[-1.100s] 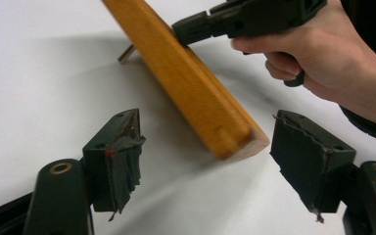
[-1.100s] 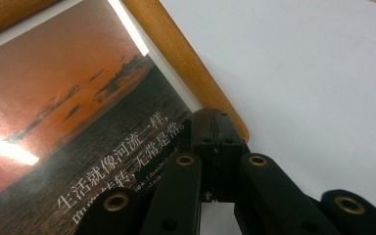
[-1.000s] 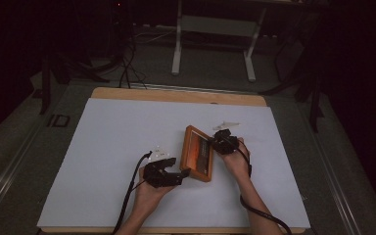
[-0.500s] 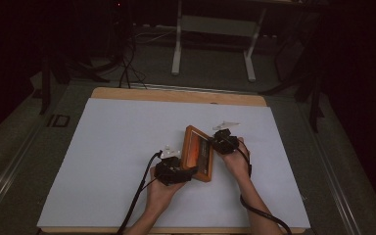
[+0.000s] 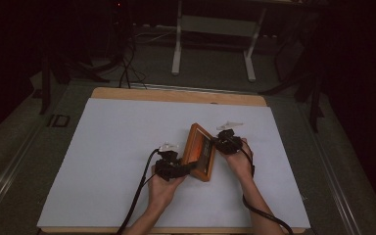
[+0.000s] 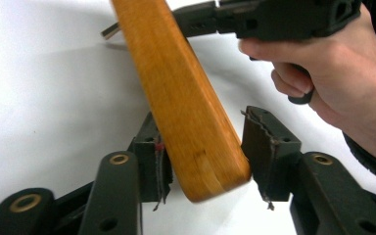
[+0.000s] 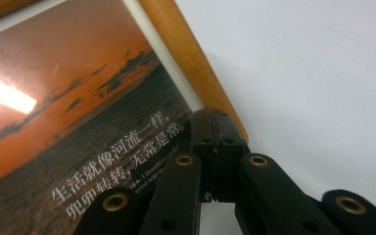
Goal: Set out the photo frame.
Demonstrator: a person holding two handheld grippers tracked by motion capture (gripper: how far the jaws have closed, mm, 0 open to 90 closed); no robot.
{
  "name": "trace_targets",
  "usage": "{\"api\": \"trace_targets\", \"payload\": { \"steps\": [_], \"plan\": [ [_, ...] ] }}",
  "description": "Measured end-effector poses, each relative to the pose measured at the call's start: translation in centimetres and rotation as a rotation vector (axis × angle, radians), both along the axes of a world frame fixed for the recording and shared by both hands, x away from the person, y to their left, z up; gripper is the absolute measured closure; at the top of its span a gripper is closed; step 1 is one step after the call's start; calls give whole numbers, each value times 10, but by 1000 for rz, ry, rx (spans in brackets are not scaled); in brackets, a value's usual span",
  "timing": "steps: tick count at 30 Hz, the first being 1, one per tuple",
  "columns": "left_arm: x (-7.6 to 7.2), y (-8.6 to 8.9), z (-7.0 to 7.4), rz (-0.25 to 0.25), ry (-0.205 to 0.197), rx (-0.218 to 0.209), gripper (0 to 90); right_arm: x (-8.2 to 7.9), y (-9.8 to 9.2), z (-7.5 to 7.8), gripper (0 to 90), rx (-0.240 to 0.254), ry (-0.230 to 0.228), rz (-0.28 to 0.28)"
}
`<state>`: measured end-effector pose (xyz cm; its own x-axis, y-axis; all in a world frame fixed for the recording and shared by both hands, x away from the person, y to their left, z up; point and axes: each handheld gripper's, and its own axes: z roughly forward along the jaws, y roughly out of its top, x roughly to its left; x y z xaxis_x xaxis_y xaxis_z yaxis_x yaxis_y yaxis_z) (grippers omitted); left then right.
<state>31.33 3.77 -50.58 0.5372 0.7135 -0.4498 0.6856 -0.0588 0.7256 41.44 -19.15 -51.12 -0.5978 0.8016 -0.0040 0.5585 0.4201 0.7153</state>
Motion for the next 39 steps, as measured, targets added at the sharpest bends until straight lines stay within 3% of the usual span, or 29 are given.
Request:
{"api": "trace_targets", "payload": {
  "steps": [8,13,20,21,24,26,29,30,33,39],
  "plan": [
    [8,-2,6,-18,10,-4,597,-10,-19,5,796,44,6,5],
    [13,-2,11,-36,9,-19,645,-21,-24,15,755,57,-15,54],
    [14,-6,22,-84,-47,39,685,-36,-24,28,725,56,-52,139],
    [13,-6,26,-99,-75,65,685,-39,-24,30,717,56,-62,153],
    [13,-4,30,-114,-101,81,689,-47,-26,37,702,51,-89,197],
    [15,-1,34,-126,-119,84,690,-50,-27,41,698,54,-96,211],
    [17,6,46,-187,-191,130,690,-52,-28,45,678,45,-107,228],
    [17,6,46,-187,-191,130,690,-52,-28,45,678,45,-107,228],
    [18,13,57,-232,-240,155,690,-53,-28,47,675,41,-116,234],
    [23,31,75,-299,-285,165,690,-58,-26,55,663,41,-143,268]
  ]
}}
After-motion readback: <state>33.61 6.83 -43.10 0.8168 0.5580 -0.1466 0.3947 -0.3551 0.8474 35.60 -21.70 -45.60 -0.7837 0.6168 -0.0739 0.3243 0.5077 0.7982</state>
